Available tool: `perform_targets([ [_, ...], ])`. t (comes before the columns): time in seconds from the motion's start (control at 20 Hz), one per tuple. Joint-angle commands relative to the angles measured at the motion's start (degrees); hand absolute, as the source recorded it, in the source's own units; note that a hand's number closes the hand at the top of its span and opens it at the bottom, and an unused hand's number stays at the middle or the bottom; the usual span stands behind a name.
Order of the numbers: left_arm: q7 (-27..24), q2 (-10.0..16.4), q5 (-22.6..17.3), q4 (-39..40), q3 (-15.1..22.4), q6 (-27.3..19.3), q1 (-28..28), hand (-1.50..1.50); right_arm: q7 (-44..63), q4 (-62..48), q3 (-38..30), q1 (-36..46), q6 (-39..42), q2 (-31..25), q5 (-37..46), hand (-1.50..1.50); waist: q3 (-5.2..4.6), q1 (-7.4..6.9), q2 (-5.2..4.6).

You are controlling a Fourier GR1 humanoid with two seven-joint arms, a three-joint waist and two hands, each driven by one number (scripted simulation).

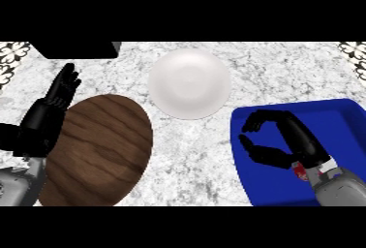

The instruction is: Pick the can from the tray and place it in the plate

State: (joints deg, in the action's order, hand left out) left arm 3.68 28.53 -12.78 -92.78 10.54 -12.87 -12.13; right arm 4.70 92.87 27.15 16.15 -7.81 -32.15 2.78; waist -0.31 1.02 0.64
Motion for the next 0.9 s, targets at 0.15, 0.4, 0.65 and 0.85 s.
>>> perform_targets([
  [0.15,-1.6,-0.6,-1.9,2.5,-2.7,2.1,-2.5,0.0,-15.1,-0.5,-0.5,-14.4,-16.9,13.2,1.3,-1.5,0.41,0.25,-0.73],
  [0.4,1.1,0.2,-2.2,3.5,-4.6,5.6,-5.8,0.0,-21.7,7.4,-4.3,-20.8,-17.4,9.7,2.0,-1.5,0.32,-0.15,-0.55],
  [0.65,1.6,-1.3,-0.2,0.3,-3.8,3.2,-3.1,0.0,-0.9,22.9,-8.7,-20.2,-14.0,-3.1,7.0,-1.5,0.17,0.0,-0.26],
  [0.85,1.0,-0.2,-0.6,0.0,-4.1,4.5,-1.9,0.0,11.9,22.0,-11.8,-19.1,-6.3,-13.7,9.6,-1.5,0.0,-0.58,-0.34],
])
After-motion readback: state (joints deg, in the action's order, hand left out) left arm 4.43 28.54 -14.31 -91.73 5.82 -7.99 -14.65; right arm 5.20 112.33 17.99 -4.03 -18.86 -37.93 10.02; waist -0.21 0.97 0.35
